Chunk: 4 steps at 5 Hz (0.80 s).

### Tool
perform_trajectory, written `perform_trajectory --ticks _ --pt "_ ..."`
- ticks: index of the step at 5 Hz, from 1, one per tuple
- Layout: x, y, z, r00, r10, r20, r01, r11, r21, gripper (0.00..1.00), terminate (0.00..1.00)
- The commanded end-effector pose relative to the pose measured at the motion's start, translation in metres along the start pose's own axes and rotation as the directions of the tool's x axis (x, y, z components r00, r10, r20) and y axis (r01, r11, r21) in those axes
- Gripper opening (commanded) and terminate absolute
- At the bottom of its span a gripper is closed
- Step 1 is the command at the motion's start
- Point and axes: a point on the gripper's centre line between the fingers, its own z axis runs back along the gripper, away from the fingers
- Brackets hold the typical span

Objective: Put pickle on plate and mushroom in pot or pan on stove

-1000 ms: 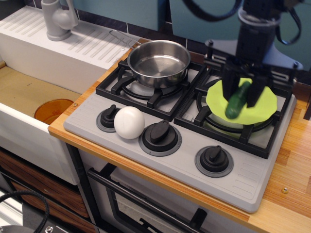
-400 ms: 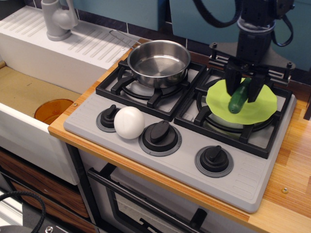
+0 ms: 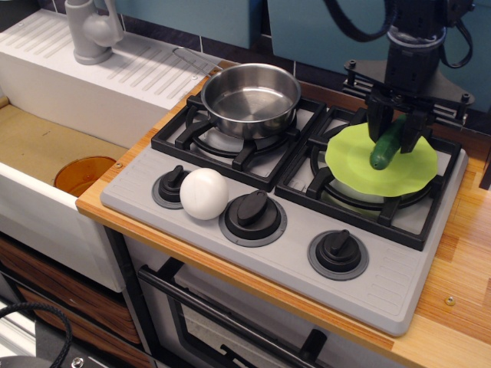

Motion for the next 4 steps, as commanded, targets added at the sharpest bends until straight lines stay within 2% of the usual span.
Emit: perform_trajectory --ticks 1,2,4 --pt "0.012 0.002 0.015 0.999 -0.024 0.040 0.024 1.000 -0.010 1.00 0.00" --pt "0.005 -0.003 0.019 1.000 -0.010 0.024 0.010 1.000 -0.019 1.00 0.00" --pt "-0.007 -0.001 0.058 0.999 -0.019 -0.051 0.018 1.000 -0.013 1.00 0.00"
